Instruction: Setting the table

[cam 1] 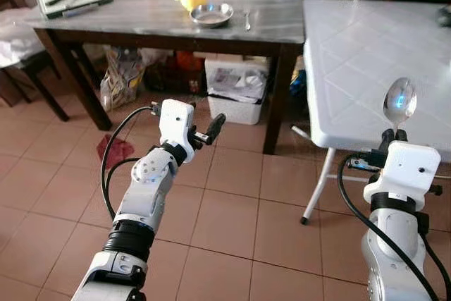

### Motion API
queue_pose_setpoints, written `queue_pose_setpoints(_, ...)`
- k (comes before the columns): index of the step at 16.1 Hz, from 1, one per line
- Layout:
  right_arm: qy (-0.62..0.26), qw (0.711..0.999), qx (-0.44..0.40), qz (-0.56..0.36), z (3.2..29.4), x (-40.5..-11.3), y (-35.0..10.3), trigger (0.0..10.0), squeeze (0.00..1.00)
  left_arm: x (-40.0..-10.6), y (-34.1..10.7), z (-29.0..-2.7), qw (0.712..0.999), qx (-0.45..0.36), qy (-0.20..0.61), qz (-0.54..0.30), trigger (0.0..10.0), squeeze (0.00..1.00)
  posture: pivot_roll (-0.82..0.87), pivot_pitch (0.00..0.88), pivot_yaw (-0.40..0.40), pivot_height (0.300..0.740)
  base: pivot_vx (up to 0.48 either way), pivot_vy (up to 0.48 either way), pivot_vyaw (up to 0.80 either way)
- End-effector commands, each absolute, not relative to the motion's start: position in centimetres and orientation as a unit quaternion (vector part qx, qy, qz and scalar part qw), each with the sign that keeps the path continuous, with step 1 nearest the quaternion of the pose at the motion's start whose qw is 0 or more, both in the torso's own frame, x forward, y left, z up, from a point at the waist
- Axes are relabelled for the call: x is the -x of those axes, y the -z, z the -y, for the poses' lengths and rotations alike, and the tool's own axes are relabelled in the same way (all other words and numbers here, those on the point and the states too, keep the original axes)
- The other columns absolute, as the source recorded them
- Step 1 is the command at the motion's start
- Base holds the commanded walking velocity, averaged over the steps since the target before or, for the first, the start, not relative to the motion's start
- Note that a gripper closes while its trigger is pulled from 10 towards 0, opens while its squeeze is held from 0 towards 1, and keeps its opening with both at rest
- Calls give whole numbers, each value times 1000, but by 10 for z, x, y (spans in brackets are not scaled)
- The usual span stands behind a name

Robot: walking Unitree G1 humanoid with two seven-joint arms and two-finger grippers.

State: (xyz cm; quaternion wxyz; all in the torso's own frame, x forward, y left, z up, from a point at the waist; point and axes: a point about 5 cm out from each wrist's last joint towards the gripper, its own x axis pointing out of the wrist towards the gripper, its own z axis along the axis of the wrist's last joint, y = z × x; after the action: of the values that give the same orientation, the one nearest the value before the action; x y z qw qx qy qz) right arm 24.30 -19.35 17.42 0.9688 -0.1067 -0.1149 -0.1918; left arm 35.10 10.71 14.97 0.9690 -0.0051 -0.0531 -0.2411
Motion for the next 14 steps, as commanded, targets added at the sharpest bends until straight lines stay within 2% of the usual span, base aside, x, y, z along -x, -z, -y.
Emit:
queue_pose_setpoints(1,187,969,107,118,193,-244,-175,10000,0,-350,-154,-108,968,-3,245,61,10000,0,48,74,42,740,394,0,0)
queue_pose_setpoints(8,188,969,105,117,192,-244,-174,10000,0,-351,-153,-110,969,-4,242,57,10000,0,53,76,44,740,378,0,0)
queue_pose_setpoints(14,187,970,101,117,191,-244,-173,10000,0,-351,-151,-112,970,-1,237,49,10000,0,61,78,46,740,0,0,0)
